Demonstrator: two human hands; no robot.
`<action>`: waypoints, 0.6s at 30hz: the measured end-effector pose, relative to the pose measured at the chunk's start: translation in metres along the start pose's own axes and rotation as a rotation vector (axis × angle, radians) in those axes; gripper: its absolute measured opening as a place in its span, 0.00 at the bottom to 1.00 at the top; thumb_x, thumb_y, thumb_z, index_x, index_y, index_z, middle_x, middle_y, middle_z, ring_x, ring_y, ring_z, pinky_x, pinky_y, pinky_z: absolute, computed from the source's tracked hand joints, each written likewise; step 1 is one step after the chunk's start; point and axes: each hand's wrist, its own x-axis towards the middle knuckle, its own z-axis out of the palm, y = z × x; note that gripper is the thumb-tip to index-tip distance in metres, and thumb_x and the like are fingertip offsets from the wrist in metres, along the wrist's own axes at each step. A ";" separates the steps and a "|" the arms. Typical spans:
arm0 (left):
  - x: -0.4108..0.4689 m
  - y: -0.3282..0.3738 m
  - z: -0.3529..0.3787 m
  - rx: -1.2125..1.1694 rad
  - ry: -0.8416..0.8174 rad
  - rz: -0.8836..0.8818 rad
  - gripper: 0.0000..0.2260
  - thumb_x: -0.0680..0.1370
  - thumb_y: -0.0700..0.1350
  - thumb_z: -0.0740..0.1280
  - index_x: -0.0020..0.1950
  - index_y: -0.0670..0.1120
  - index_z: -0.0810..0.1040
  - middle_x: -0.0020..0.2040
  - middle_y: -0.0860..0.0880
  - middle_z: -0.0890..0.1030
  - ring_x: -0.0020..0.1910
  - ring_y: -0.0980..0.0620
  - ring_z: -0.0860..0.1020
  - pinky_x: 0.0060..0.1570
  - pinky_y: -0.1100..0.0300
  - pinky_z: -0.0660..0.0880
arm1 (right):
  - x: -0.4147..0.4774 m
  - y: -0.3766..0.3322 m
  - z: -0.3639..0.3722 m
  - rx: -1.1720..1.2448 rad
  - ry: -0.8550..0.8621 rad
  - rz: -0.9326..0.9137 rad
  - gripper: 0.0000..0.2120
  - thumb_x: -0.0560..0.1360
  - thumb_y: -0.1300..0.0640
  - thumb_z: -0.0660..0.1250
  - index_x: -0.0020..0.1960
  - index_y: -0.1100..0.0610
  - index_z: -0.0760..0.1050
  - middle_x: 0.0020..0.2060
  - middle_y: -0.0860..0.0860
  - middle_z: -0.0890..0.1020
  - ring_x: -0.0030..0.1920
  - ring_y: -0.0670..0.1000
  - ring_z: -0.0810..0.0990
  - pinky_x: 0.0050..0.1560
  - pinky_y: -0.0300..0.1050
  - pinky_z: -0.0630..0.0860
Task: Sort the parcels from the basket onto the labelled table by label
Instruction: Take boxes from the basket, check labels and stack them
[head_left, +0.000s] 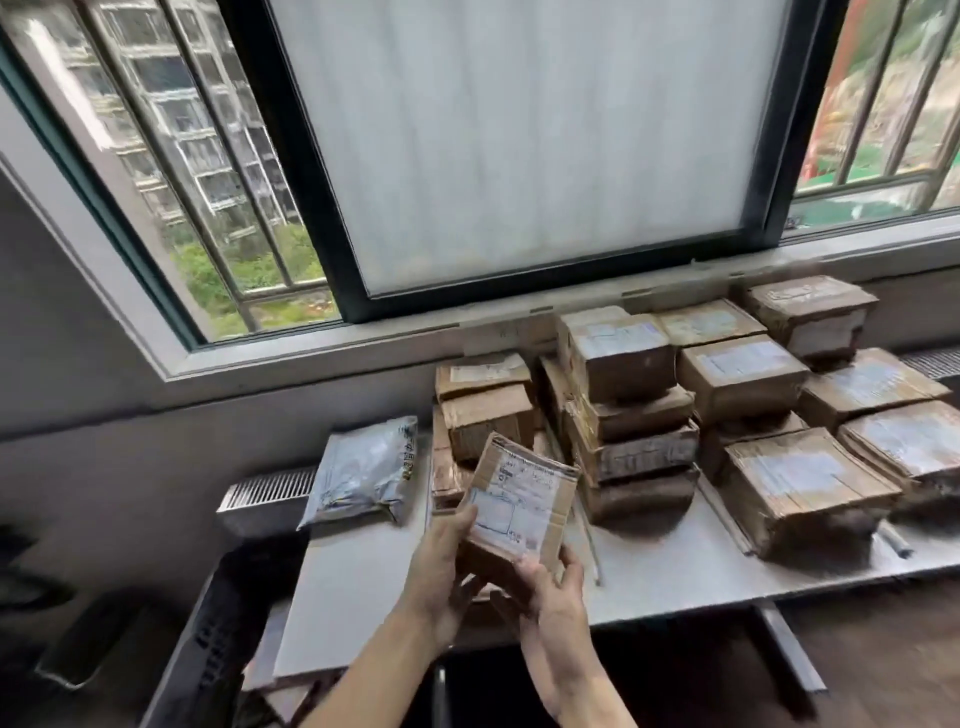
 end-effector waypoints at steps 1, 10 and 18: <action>0.004 -0.001 0.000 0.014 0.046 -0.018 0.21 0.69 0.54 0.72 0.56 0.44 0.81 0.46 0.45 0.87 0.39 0.52 0.83 0.42 0.56 0.78 | 0.002 0.006 -0.004 0.016 0.006 0.032 0.24 0.81 0.64 0.64 0.72 0.47 0.64 0.62 0.59 0.83 0.53 0.57 0.86 0.49 0.53 0.79; 0.042 0.014 -0.037 0.161 0.084 -0.157 0.14 0.79 0.57 0.68 0.53 0.47 0.84 0.42 0.49 0.86 0.42 0.50 0.80 0.43 0.54 0.71 | 0.042 0.001 -0.013 -0.060 0.096 0.082 0.32 0.70 0.45 0.76 0.70 0.46 0.67 0.60 0.54 0.85 0.62 0.57 0.81 0.58 0.54 0.76; 0.121 0.019 -0.066 0.006 0.123 -0.140 0.21 0.77 0.56 0.71 0.63 0.42 0.80 0.48 0.45 0.87 0.48 0.47 0.80 0.41 0.54 0.73 | 0.101 0.017 -0.008 -0.246 0.191 0.128 0.16 0.79 0.56 0.70 0.66 0.54 0.74 0.58 0.55 0.85 0.58 0.57 0.83 0.56 0.52 0.77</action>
